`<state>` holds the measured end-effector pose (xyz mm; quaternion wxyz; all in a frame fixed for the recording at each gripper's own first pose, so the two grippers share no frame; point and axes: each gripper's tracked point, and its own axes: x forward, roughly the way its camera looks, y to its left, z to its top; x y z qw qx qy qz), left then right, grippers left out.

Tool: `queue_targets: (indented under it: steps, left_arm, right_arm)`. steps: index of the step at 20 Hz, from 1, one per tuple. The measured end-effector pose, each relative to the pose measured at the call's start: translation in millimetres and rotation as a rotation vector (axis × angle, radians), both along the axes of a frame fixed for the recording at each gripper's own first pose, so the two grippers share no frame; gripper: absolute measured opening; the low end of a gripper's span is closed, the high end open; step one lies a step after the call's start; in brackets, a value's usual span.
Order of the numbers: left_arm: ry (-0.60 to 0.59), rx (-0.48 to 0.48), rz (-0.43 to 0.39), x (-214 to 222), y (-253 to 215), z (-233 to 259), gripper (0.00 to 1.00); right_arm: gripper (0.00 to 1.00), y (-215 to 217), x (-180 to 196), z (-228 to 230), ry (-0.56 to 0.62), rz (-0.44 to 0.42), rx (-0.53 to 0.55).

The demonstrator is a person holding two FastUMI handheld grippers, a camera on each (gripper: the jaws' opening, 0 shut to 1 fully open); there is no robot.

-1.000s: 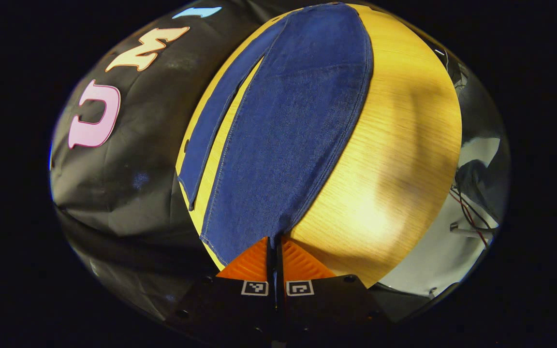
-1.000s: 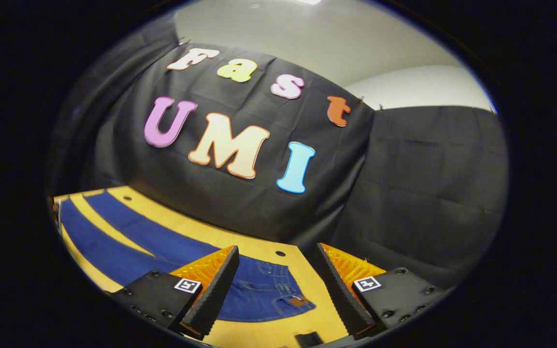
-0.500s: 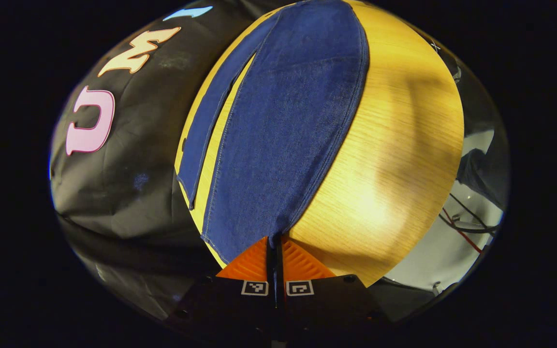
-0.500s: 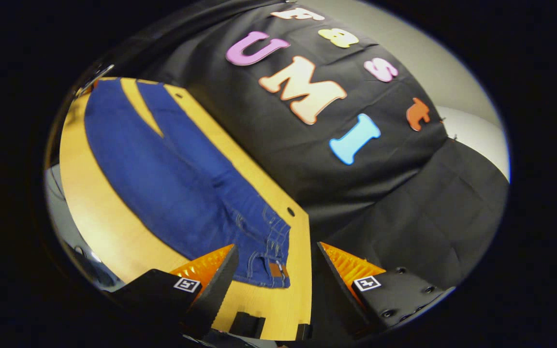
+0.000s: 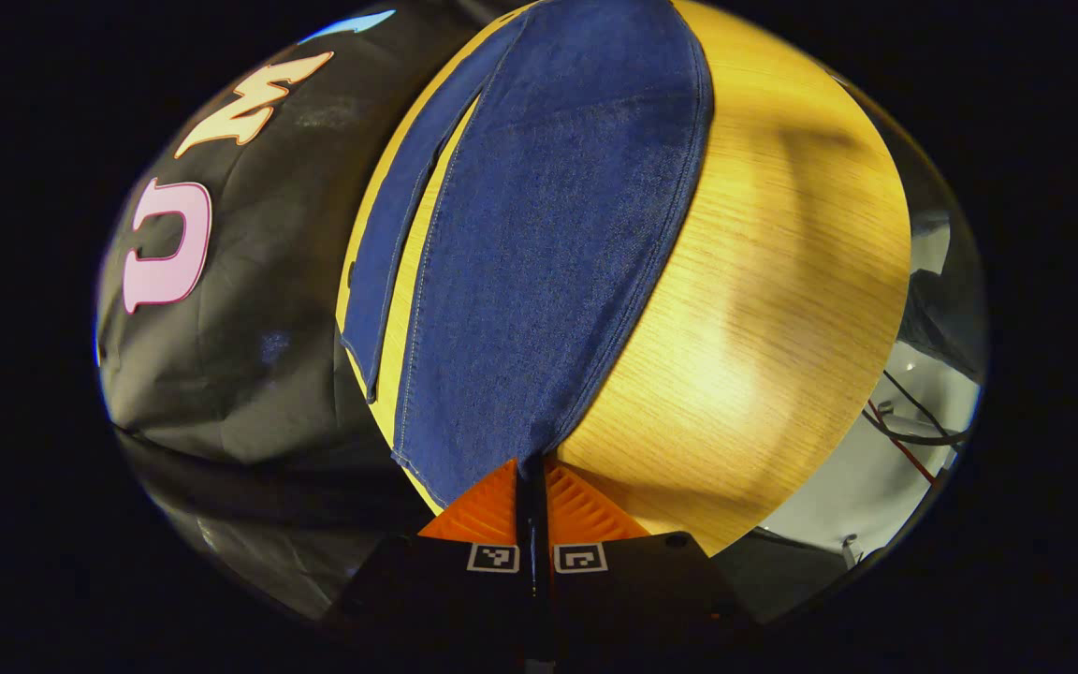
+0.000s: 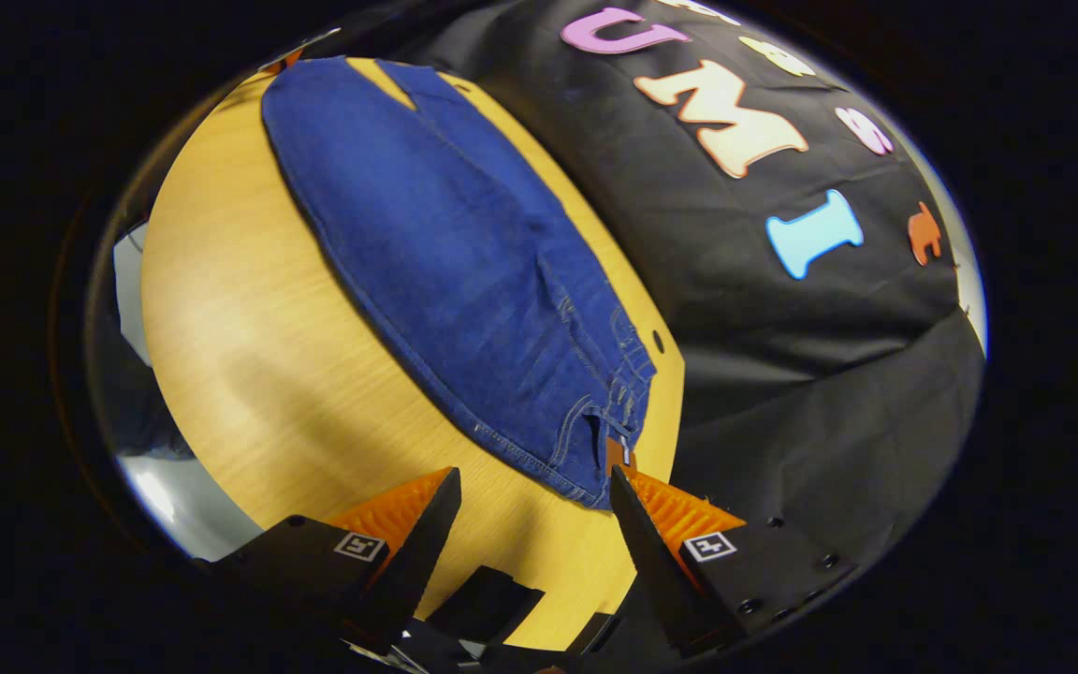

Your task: Grasp the waist and the cuffs of the jeans and fold them to make the two legs overlap; first hold the waist and fold one-third of the jeans toward the cuffs, then hold the cuffs and fold the remaining one-third in the same direction to finish folding.

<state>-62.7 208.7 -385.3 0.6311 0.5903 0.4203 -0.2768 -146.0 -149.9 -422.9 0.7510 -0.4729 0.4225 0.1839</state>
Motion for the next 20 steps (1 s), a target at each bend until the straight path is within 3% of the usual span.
queue_targets:
  steps: [6,7,11,14,15,16,18,20]
  left_arm:
    - [0.004,0.018,0.010,1,1,0,0.00]
    - [0.002,0.023,0.013,1,1,0,0.00]
    - [0.006,0.021,0.036,1,1,0,0.00]
    - [0.005,0.022,0.033,0,1,0,0.00]
    - [0.004,0.023,0.033,1,1,1,0.00]
    - [0.001,0.020,0.034,2,2,1,0.00]
    - [-0.001,0.015,0.048,3,2,0,0.00]
    - [0.009,0.001,0.080,2,3,-1,0.00]
  right_arm:
    - [0.91,-6,21,-21,0.055,0.068,-0.028]
    - [0.93,-7,27,-26,0.059,0.079,-0.035]
    - [0.77,-7,49,-44,0.078,0.115,-0.050]
    - [0.46,-1,44,-55,0.123,0.142,-0.046]
    - [0.43,-1,44,-56,0.127,0.150,-0.056]
    - [0.24,-1,44,-61,0.142,0.149,-0.063]
    - [0.05,-1,49,-55,0.136,0.127,-0.075]
    - [0.04,-2,51,-52,0.111,0.113,-0.077]
